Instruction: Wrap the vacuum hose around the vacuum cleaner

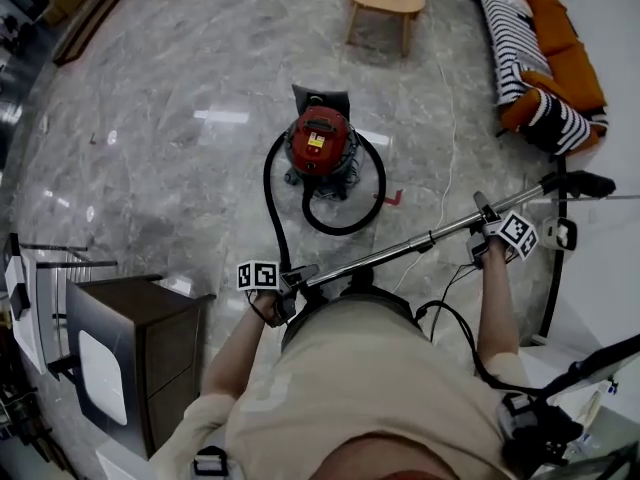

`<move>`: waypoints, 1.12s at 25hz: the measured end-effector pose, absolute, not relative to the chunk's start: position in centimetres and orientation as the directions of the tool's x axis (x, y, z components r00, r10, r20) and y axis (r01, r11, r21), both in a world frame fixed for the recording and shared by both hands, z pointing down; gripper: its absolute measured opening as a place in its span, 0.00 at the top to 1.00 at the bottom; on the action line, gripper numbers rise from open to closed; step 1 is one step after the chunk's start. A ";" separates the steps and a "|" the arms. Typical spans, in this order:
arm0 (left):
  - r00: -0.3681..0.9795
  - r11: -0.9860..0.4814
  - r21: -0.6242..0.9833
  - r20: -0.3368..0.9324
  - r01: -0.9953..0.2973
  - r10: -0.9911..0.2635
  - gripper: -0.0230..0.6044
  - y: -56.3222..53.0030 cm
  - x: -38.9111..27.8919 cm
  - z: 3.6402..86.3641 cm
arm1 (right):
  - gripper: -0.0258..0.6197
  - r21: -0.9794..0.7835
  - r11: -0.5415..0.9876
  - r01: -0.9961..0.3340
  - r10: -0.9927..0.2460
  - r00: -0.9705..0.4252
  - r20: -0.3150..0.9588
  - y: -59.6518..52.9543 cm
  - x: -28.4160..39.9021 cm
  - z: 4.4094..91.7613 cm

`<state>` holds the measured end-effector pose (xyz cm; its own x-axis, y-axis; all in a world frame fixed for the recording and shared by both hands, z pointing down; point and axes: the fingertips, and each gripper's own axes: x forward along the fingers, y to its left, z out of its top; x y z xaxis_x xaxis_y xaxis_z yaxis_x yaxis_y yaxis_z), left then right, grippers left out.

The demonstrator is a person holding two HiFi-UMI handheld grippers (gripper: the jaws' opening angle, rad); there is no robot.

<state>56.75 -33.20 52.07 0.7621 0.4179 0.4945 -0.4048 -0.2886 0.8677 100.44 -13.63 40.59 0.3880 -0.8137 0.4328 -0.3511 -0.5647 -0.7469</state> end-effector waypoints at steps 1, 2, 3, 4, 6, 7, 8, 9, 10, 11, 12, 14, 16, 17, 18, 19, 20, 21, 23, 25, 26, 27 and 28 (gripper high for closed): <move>0.769 -0.273 0.858 0.512 -0.435 0.382 0.56 -33.7 55.7 52.5 | 0.86 -0.713 -0.576 -0.399 -0.812 0.377 0.445 -13.5 101.1 40.1; 0.773 -0.256 0.847 0.531 -0.466 0.348 0.56 -34.2 54.6 53.0 | 0.86 -0.674 -0.586 -0.450 -0.810 0.367 0.458 -13.4 101.7 39.6; 0.773 -0.240 0.835 0.550 -0.496 0.316 0.56 -34.7 53.6 53.4 | 0.86 -0.631 -0.592 -0.501 -0.806 0.359 0.471 -13.4 102.4 39.1; 0.771 -0.226 0.823 0.568 -0.521 0.289 0.56 -35.0 52.6 53.8 | 0.86 -0.583 -0.597 -0.550 -0.800 0.355 0.484 -13.3 103.0 38.5; 0.766 -0.205 0.806 0.592 -0.556 0.252 0.56 -35.3 51.1 54.4 | 0.86 -0.481 -0.602 -0.637 -0.783 0.357 0.509 -13.2 104.2 37.3; 0.765 -0.198 0.801 0.598 -0.565 0.240 0.56 -35.3 50.7 54.6 | 0.87 -0.432 -0.599 -0.674 -0.777 0.359 0.517 -13.2 104.8 36.7; 0.764 -0.194 0.798 0.602 -0.571 0.231 0.56 -35.1 50.6 54.7 | 0.87 -0.388 -0.591 -0.707 -0.773 0.360 0.523 -13.4 105.4 36.2; 0.763 -0.193 0.796 0.606 -0.574 0.227 0.56 -35.0 50.8 54.7 | 0.87 -0.353 -0.582 -0.733 -0.771 0.358 0.527 -13.7 106.0 35.7; 0.761 -0.196 0.793 0.609 -0.577 0.224 0.56 -34.9 51.1 54.6 | 0.88 -0.329 -0.571 -0.752 -0.771 0.355 0.528 -14.0 106.5 35.2; 0.759 -0.201 0.791 0.612 -0.578 0.223 0.56 -34.8 51.4 54.5 | 0.88 -0.315 -0.562 -0.764 -0.774 0.352 0.526 -14.5 106.9 34.8; 0.757 -0.209 0.788 0.615 -0.580 0.221 0.56 -34.7 51.7 54.4 | 0.88 -0.311 -0.554 -0.772 -0.778 0.348 0.523 -14.9 107.0 34.5; 0.752 -0.226 0.781 0.623 -0.583 0.214 0.56 -34.6 52.4 54.2 | 0.88 -0.318 -0.537 -0.782 -0.788 0.330 0.519 -15.7 106.9 34.4; 0.748 -0.241 0.773 0.632 -0.588 0.202 0.56 -34.5 53.4 54.1 | 0.88 -0.335 -0.516 -0.789 -0.797 0.298 0.525 -16.4 106.6 34.9; 0.746 -0.246 0.768 0.636 -0.591 0.196 0.56 -34.6 53.8 54.0 | 0.88 -0.344 -0.503 -0.793 -0.801 0.279 0.529 -16.9 106.3 35.3; 0.743 -0.251 0.764 0.641 -0.594 0.191 0.56 -34.8 53.9 54.0 | 0.88 -0.351 -0.487 -0.799 -0.806 0.258 0.533 -17.5 105.8 35.8; 0.740 -0.254 0.759 0.646 -0.599 0.185 0.56 -35.1 53.7 53.9 | 0.88 -0.357 -0.470 -0.807 -0.811 0.236 0.535 -18.3 105.0 36.3; 0.736 -0.255 0.753 0.653 -0.606 0.178 0.56 -35.4 53.5 53.9 | 0.88 -0.363 -0.452 -0.815 -0.816 0.213 0.538 -19.2 104.4 36.9; 0.731 -0.254 0.747 0.660 -0.615 0.171 0.56 -35.6 53.4 53.9 | 0.88 -0.368 -0.435 -0.822 -0.819 0.191 0.541 -20.0 104.0 37.5; 0.721 -0.249 0.733 0.675 -0.633 0.156 0.56 -35.8 53.8 53.8 | 0.88 -0.372 -0.407 -0.834 -0.820 0.154 0.551 -21.2 103.8 38.6; 0.722 -0.244 0.728 0.680 -0.641 0.130 0.56 -35.5 54.3 53.8 | 0.88 -0.361 -0.367 -0.857 -0.829 0.126 0.545 -22.3 103.3 38.8; 0.728 -0.242 0.729 0.677 -0.640 0.112 0.56 -35.2 54.7 53.7 | 0.88 -0.352 -0.344 -0.871 -0.833 0.109 0.542 -22.8 102.8 38.6; 0.733 -0.242 0.730 0.673 -0.639 0.095 0.56 -34.9 55.2 53.5 | 0.88 -0.346 -0.321 -0.882 -0.833 0.089 0.546 -23.1 102.2 38.7; 0.738 -0.247 0.732 0.669 -0.635 0.082 0.56 -34.8 55.9 53.2 | 0.88 -0.342 -0.300 -0.890 -0.831 0.067 0.553 -23.3 101.5 38.8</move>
<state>55.89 -34.81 53.16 0.7384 0.0825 0.6693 -0.6355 -0.2469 0.7316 101.48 -23.33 38.78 0.0673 -0.8306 0.5528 -0.8905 -0.2999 -0.3422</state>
